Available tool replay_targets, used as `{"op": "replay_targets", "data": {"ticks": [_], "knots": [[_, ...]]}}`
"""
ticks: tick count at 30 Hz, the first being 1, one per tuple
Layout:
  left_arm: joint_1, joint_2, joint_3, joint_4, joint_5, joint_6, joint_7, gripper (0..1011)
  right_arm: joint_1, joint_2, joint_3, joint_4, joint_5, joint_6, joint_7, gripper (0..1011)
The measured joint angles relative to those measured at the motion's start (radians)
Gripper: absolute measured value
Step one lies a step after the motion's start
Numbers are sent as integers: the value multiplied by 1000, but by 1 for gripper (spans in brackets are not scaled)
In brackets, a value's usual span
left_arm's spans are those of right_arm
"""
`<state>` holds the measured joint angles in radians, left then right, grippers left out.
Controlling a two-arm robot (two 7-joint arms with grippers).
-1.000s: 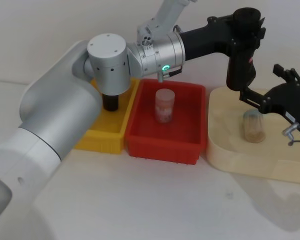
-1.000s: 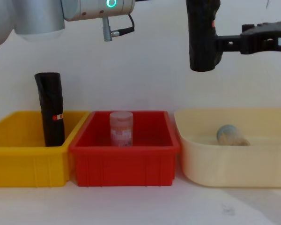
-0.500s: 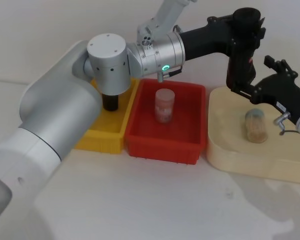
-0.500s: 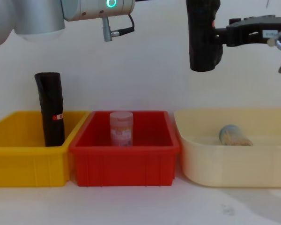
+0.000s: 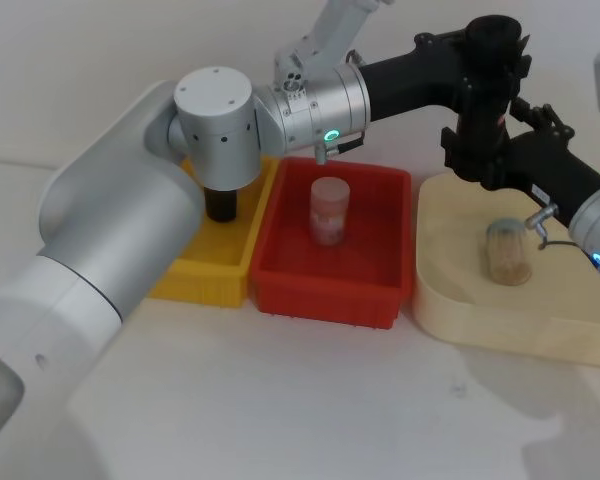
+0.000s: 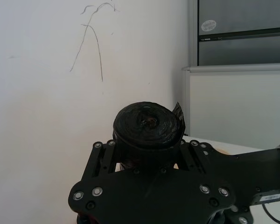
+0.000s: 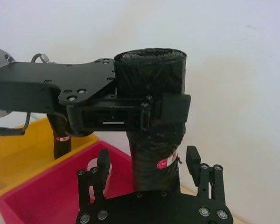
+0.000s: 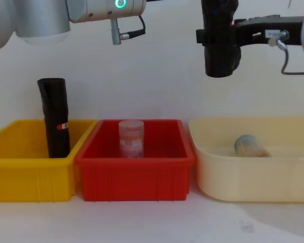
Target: Pick up the garbage bag with the one hand and transfer it to the other hand.
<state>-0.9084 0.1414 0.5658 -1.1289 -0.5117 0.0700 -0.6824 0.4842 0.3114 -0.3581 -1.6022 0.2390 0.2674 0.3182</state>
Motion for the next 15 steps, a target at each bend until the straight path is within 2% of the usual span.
{"op": "replay_targets", "data": {"ticks": [9, 15], "knots": [[0, 0, 0, 0, 0, 0, 0, 503, 31, -24, -12, 35, -17, -2, -10, 1000], [0, 0, 0, 0, 0, 0, 0, 503, 40, -32, -16, 45, -22, -3, -13, 908]]}}
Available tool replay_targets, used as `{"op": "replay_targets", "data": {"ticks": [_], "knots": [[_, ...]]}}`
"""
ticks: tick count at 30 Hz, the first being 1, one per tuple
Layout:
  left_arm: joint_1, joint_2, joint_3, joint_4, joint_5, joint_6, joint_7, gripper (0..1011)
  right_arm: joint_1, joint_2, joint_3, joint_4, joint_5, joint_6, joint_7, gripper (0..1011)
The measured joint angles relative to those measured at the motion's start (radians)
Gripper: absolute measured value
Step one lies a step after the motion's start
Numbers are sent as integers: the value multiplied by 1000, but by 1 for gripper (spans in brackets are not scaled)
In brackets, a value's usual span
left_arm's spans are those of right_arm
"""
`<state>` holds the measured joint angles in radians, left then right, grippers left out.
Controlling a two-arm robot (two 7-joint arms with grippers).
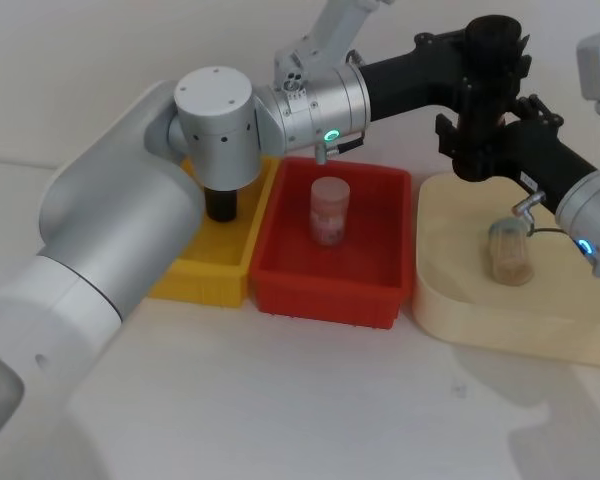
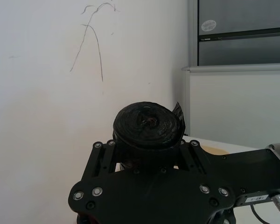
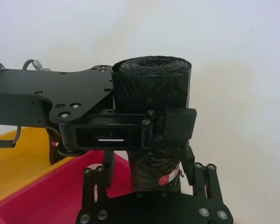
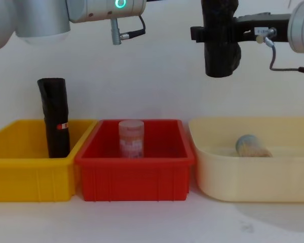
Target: Pick up the garbage bag with the one hand and transfer it to the other hand.
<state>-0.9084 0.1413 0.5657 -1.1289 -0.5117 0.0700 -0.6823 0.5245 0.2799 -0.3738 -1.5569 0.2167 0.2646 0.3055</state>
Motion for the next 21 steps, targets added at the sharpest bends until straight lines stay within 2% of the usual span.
{"op": "replay_targets", "data": {"ticks": [2, 5, 6, 7, 9, 10, 12, 14, 21], "knots": [[0, 0, 0, 0, 0, 0, 0, 503, 3, -2, -1, 3, -2, 0, -2, 823], [0, 0, 0, 0, 0, 0, 0, 503, 6, -5, -2, 7, -4, -1, -2, 768], [0, 0, 0, 0, 0, 0, 0, 503, 7, -5, -2, 8, -4, -1, -3, 712], [0, 0, 0, 0, 0, 0, 0, 503, 8, -6, -3, 9, -4, -1, -3, 712], [0, 0, 0, 0, 0, 0, 0, 503, 9, -8, -3, 11, -5, -1, -4, 618], [0, 0, 0, 0, 0, 0, 0, 503, 10, -8, -3, 12, -6, -1, -4, 618], [0, 0, 0, 0, 0, 0, 0, 503, 11, -9, -4, 13, -7, -2, -4, 547], [0, 0, 0, 0, 0, 0, 0, 503, 12, -10, -4, 15, -7, -2, -4, 514], [0, 0, 0, 0, 0, 0, 0, 503, 15, -12, -5, 17, -8, -2, -5, 516]]}}
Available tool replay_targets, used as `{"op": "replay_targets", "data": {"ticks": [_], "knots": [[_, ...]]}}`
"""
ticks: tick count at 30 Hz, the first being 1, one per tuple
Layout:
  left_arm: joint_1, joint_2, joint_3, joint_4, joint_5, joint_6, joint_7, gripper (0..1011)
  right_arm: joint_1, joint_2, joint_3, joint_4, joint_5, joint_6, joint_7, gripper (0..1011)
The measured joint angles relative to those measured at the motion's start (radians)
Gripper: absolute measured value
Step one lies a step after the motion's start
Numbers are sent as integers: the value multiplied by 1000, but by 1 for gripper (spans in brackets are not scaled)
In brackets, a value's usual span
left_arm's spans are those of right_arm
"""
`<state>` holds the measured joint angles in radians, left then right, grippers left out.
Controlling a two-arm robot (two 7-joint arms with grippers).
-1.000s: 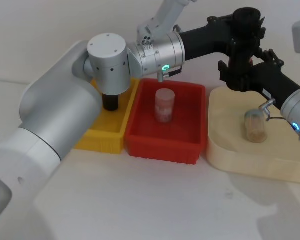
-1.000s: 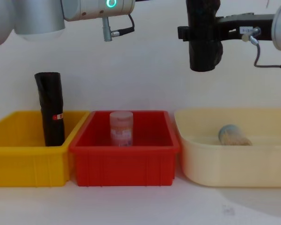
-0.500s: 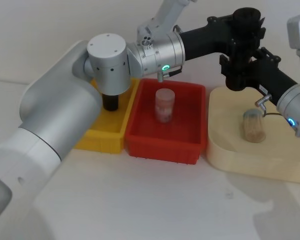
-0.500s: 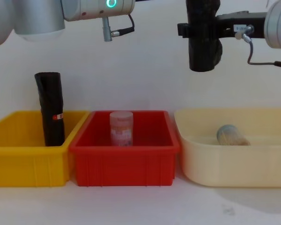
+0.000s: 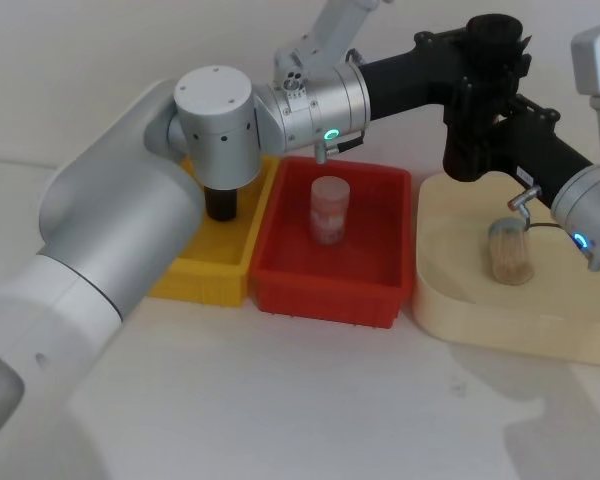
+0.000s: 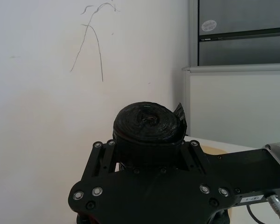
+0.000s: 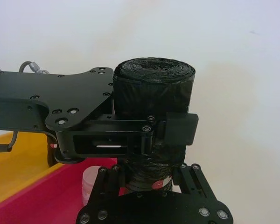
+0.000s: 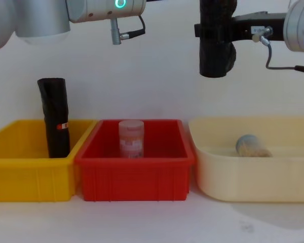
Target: Pick up the garbage bag with the one hand and transfer it to the other hand.
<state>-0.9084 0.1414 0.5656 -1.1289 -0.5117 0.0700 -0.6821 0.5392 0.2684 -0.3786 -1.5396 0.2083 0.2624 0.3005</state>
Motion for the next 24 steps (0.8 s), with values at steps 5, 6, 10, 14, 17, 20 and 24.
{"op": "replay_targets", "data": {"ticks": [5, 6, 10, 14, 17, 20, 24], "knots": [[0, 0, 0, 0, 0, 0, 0, 503, 1, -1, -1, 1, -1, 0, -1, 514], [0, 0, 0, 0, 0, 0, 0, 503, 1, -1, -1, 1, -1, 0, -1, 514], [0, 0, 0, 0, 0, 0, 0, 558, 2, -1, -1, 2, -1, 0, -1, 514], [0, 0, 0, 0, 0, 0, 0, 684, 2, -2, -1, 2, -2, 0, -1, 514], [0, 0, 0, 0, 0, 0, 0, 776, 2, -2, 0, 2, -4, 0, -2, 514], [0, 0, 0, 0, 0, 0, 0, 870, 0, -2, 2, -1, -10, 0, -10, 514], [0, 0, 0, 0, 0, 0, 0, 965, -7, -2, 9, -11, -21, 4, -29, 514]]}}
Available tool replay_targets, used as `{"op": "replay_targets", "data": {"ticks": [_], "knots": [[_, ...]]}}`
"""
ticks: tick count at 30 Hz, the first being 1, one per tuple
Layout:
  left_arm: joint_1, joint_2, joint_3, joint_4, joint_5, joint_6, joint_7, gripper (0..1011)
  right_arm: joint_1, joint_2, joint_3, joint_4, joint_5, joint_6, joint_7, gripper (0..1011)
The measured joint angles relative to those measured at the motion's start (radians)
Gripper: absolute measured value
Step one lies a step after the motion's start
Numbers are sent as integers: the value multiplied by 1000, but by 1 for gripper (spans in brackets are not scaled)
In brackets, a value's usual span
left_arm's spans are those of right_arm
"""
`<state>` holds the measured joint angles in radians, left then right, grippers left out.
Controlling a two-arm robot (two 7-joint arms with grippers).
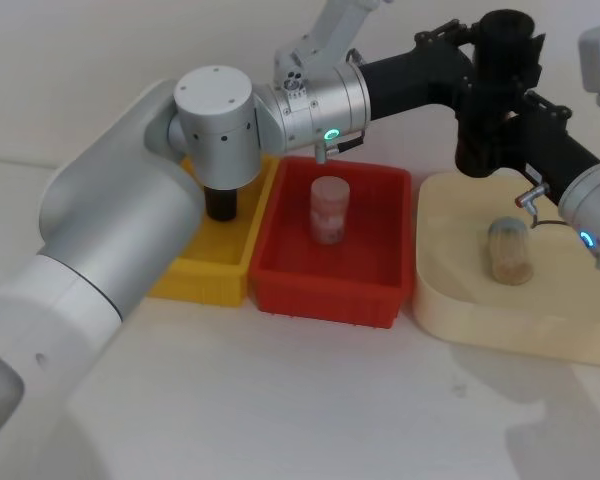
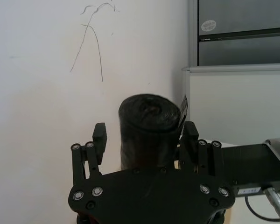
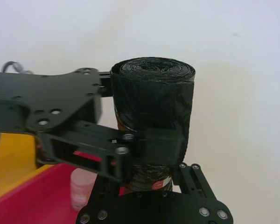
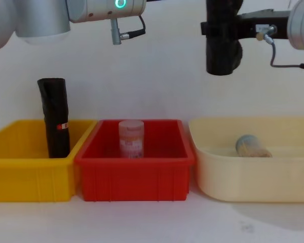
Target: Pick up the garbage bag with the one hand and transfer it to the other hand.
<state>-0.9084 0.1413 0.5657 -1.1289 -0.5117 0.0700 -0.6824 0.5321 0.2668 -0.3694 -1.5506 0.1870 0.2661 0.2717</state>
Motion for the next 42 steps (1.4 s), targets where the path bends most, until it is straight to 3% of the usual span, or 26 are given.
{"op": "replay_targets", "data": {"ticks": [8, 19, 36, 42], "knots": [[0, 0, 0, 0, 0, 0, 0, 1001, -25, 6, 30, -32, -27, 18, -59, 514], [0, 0, 0, 0, 0, 0, 0, 1001, -73, 36, 112, -85, -47, 81, -131, 514], [0, 0, 0, 0, 0, 0, 0, 1001, -107, 61, 176, -122, -56, 138, -173, 1000], [0, 0, 0, 0, 0, 0, 0, 1001, -112, 65, 185, -127, -57, 146, -178, 1001]]}}
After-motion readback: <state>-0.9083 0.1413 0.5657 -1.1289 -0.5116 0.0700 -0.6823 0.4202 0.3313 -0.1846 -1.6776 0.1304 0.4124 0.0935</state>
